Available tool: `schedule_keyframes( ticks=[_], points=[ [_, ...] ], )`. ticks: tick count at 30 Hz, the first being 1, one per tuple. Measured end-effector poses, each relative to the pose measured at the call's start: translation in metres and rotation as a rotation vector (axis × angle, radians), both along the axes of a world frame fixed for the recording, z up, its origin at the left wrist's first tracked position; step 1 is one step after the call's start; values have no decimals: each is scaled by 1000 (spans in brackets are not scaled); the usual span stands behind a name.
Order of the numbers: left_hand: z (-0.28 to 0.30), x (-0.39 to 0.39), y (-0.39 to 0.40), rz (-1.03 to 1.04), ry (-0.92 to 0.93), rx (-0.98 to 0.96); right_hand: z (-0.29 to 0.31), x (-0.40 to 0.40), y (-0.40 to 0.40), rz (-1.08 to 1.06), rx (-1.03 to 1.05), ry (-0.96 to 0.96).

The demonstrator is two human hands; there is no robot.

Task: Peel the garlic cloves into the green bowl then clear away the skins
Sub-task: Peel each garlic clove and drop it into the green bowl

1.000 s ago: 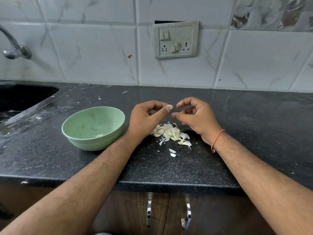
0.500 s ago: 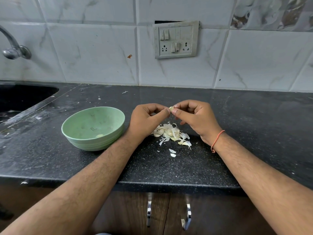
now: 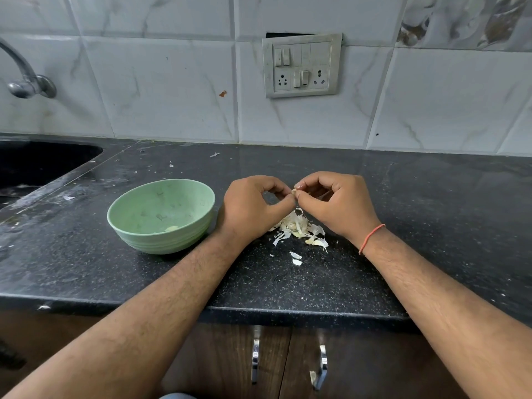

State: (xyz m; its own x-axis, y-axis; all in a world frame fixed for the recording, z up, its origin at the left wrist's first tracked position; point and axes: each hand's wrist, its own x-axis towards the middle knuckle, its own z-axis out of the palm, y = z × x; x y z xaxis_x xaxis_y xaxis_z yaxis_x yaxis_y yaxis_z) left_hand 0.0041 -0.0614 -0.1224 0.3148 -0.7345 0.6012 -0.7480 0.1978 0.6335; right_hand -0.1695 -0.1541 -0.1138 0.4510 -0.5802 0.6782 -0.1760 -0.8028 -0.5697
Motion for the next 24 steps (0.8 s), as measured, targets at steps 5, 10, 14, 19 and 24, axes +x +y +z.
schedule_keyframes(
  ticks=[5,10,14,19,24],
  points=[
    [1,-1,0,9,36,32,1,1,3,-18,-73,11],
    [2,0,1,-23,81,60,1,2,3,5,-70,9],
    [4,0,2,-47,121,64,1,2,1,36,2,-16],
    [6,-2,3,-64,154,77,1,2,-3,72,96,-34],
    [3,0,0,-101,221,79,-1,3,-6,70,114,-51]
  ],
)
